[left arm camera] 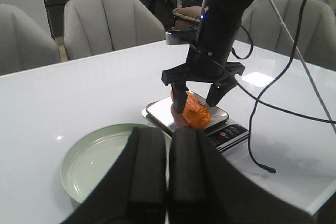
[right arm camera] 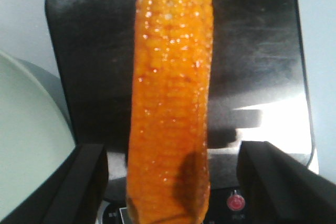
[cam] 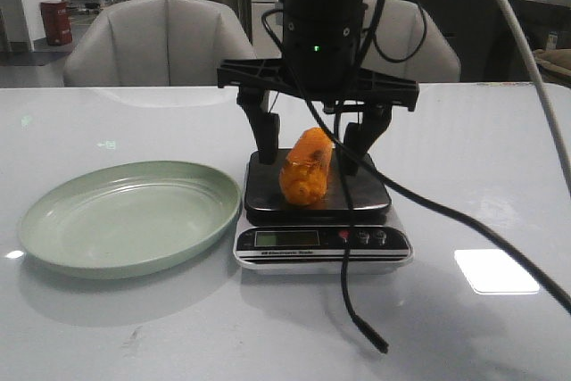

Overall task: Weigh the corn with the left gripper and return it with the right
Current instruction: 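Lower the right gripper over the corn on the scale and grasp it, then carry the corn with the right gripper back onto the green plate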

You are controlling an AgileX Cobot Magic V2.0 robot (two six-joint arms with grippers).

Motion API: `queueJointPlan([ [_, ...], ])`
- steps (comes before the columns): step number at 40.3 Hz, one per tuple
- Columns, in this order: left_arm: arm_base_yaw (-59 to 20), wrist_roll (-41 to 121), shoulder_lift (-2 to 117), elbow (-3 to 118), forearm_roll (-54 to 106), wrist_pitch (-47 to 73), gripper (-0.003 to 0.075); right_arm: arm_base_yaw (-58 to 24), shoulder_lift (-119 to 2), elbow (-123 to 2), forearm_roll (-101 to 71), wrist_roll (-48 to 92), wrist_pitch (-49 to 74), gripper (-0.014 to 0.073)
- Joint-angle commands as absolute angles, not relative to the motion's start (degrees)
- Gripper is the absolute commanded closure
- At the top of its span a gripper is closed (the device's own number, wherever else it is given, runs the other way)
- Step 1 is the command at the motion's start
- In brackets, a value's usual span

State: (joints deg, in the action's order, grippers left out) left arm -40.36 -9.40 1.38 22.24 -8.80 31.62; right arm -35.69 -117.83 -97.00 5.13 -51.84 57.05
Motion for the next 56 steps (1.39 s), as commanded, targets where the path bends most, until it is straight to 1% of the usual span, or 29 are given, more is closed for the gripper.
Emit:
queueJointPlan([
  [1, -40.39, -9.36, 2.07, 23.62, -9.07, 26.92, 0.0600, -35.32, -115.41, -98.76, 4.68, -51.58, 56.30, -0.0012],
  [3, -40.39, -9.36, 2.07, 23.62, -9.07, 26.92, 0.0600, -35.32, -115.86, -98.76, 4.14, -50.87, 56.30, -0.0003],
  [5, -40.39, -9.36, 2.07, 23.62, -9.07, 26.92, 0.0600, -35.32, -116.25, -98.76, 3.59, -50.45, 56.36, 0.0027],
  [7, -40.39, -9.36, 2.07, 23.62, -9.07, 26.92, 0.0600, -35.32, -116.59, -98.76, 3.18, -50.03, 56.55, 0.0088],
  [8, -40.39, -9.36, 2.07, 23.62, -9.07, 26.92, 0.0600, -35.32, -116.65, -98.76, 3.11, -49.88, 56.61, 0.0146],
  [13, -40.39, -9.36, 2.07, 23.62, -9.07, 26.92, 0.0600, -35.32, -116.84, -99.01, 2.74, -49.27, 56.54, 0.0351],
  [16, -40.39, -9.36, 2.07, 23.62, -9.07, 26.92, 0.0600, -35.40, -116.84, -100.51, 1.80, -47.17, 57.10, 0.0421],
  [18, -40.39, -9.36, 2.07, 23.62, -9.07, 26.92, 0.0600, -35.85, -116.84, -101.95, 1.00, -45.73, 57.31, 0.0435],
  [25, -40.39, -9.36, 2.07, 23.62, -9.07, 26.92, 0.0600, -39.60, -116.84, -106.56, -1.87, -40.05, 55.09, 0.0435],
  [32, -40.39, -9.36, 2.07, 23.62, -9.07, 26.92, 0.0600, -43.74, -118.38, -106.75, -5.82, -38.41, 48.89, 0.0435],
  [37, -40.39, -9.36, 2.07, 23.62, -9.07, 26.92, 0.0600, -45.58, -120.82, -106.75, -7.51, -38.35, 47.41, 0.0422],
  [40, -40.39, -9.36, 2.07, 23.62, -9.07, 26.92, 0.0600, -46.29, -122.38, -106.75, -7.58, -38.35, 47.11, 0.0377],
  [42, -40.39, -9.36, 2.07, 23.62, -9.07, 26.92, 0.0600, -46.65, -123.33, -106.75, -7.79, -38.35, 46.98, 0.0326],
  [46, -40.39, -9.36, 2.07, 23.62, -9.07, 26.92, 0.0600, -47.01, -124.55, -106.75, -7.99, -38.35, 46.06, 0.0199],
  [49, -40.39, -9.36, 2.07, 23.62, -9.07, 26.92, 0.0600, -47.19, -124.65, -106.75, -8.08, -38.35, 45.29, 0.0120],
  [52, -40.39, -9.36, 2.07, 23.62, -9.07, 26.92, 0.0600, -47.19, -124.37, -107.15, -8.13, -38.35, 44.67, 0.0073],
  [56, -40.39, -9.36, 2.07, 23.62, -9.07, 26.92, 0.0600, -47.06, -124.13, -108.93, -8.07, -37.95, 45.67, 0.0060],
])
